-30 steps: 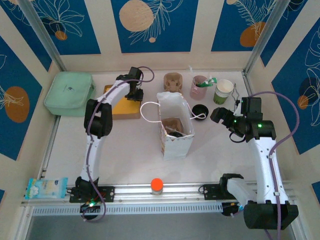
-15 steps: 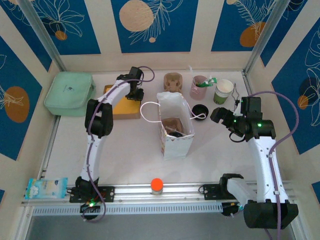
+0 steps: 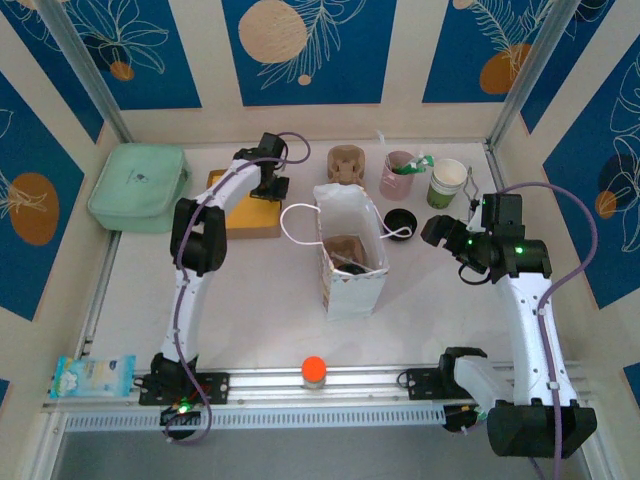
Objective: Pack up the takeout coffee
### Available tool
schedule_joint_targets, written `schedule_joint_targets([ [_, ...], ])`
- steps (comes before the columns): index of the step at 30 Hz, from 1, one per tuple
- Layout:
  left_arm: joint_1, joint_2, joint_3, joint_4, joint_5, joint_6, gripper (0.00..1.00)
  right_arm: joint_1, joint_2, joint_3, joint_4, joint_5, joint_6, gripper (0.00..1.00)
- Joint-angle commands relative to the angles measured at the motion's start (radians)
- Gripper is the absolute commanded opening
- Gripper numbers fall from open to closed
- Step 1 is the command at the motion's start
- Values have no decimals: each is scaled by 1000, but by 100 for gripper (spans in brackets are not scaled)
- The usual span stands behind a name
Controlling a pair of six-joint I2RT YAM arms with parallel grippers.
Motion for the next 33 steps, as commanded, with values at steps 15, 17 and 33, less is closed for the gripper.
schedule_joint_targets([
  [15, 3, -168, -65, 5, 18, 9, 0, -5, -17, 25, -16, -43, -8, 92],
  [17, 9, -185, -83, 13, 24, 9, 0, -6, -18, 26, -17, -47, -6, 92],
  [33, 183, -357, -288, 115, 194, -48, 0, -1, -19, 34, -13, -85, 11, 89],
])
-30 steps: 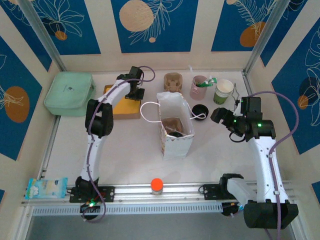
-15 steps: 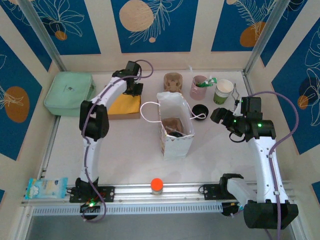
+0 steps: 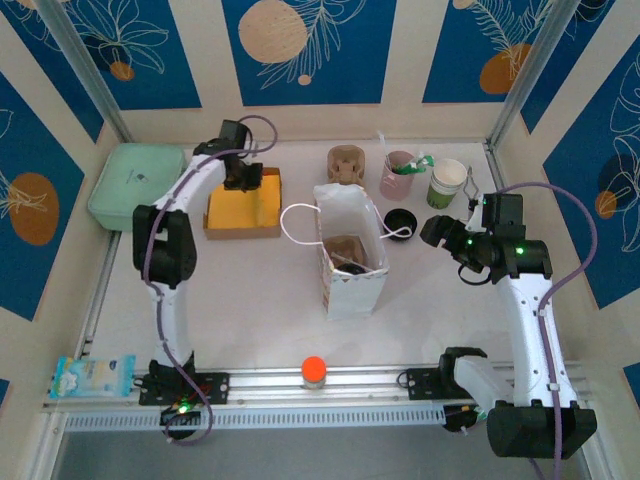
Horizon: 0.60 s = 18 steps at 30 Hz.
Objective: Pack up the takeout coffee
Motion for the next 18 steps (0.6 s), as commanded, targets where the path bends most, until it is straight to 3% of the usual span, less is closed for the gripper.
schedule_joint_targets([
  [1, 56, -62, -41, 36, 63, -30, 0, 1, -16, 30, -11, -38, 9, 89],
  [11, 198, -40, -69, 49, 98, -77, 0, 22, -15, 42, -13, -44, 17, 88],
  [18, 255, 4, -5, -6, 33, -102, 2, 35, -19, 49, -16, -44, 17, 90],
])
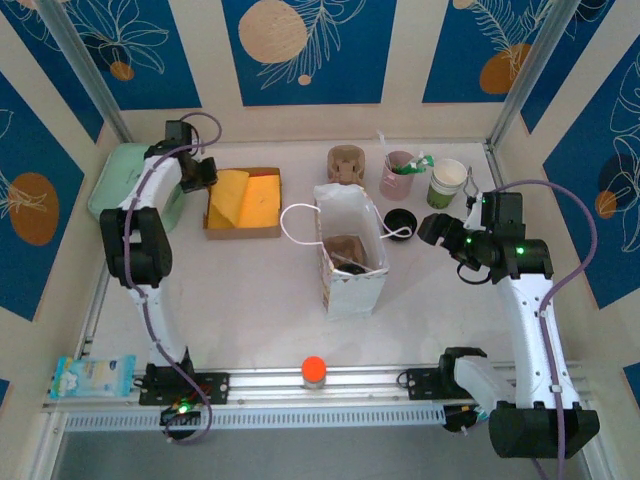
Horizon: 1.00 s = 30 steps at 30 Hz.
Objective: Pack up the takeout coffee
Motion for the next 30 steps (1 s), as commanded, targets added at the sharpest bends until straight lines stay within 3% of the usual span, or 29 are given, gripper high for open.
schedule_joint_targets([
  [1, 17, 45, 72, -57, -37, -21, 7, 11, -18, 29, -16, -23, 6, 90],
  [5, 18, 65, 107, -83, -45, -19, 32, 18, -16, 35, -18, -20, 6, 90],
  [9, 19, 50, 100, -71, -37, -24, 33, 22, -16, 44, -21, -15, 5, 91],
  [21, -24, -2, 43, -77, -76, 30, 52, 55, 11, 52, -7, -16, 16, 92],
  [30, -43, 60, 57, -100, -34, 24, 53, 77, 11, 58, -16, 8, 17, 92],
])
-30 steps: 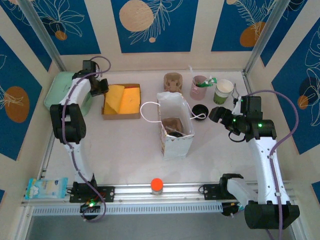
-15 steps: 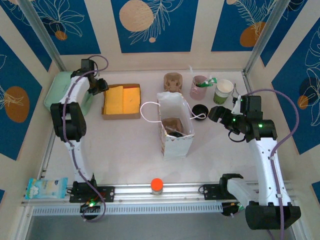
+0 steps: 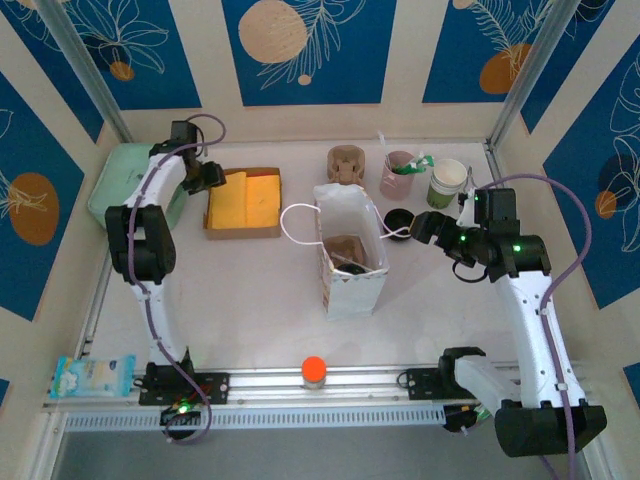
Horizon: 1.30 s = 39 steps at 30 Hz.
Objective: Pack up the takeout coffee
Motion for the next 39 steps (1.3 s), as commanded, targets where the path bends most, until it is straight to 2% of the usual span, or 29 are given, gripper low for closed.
schedule_joint_targets([
  [1, -13, 25, 16, -45, 12, 19, 53, 6, -5, 23, -13, 6, 10, 92],
  [4, -26, 24, 0, -35, 14, 10, 53, 8, -6, 16, -12, 7, 11, 92],
  [8, -106, 26, 6, -56, -116, 58, 57, 13, -4, 7, -3, 6, 18, 93],
  [14, -167, 74, 45, -77, -184, 63, 58, 24, -6, 9, -10, 18, 15, 93],
  [25, -229, 208, 185, -155, -333, 108, 57, 15, -26, -8, -21, 34, 2, 94],
  [28, -231, 220, 192, -158, -365, 118, 48, 8, -28, -10, -20, 35, -4, 94],
  [33, -233, 198, 194, -158, -363, 136, 20, 1, -25, -19, -8, 25, 1, 93],
  [36, -234, 164, 197, -155, -354, 145, 12, 1, -22, -22, -3, 19, 4, 93],
  [39, -233, 124, 209, -160, -348, 155, 9, 1, -22, -20, -3, 15, 5, 93],
])
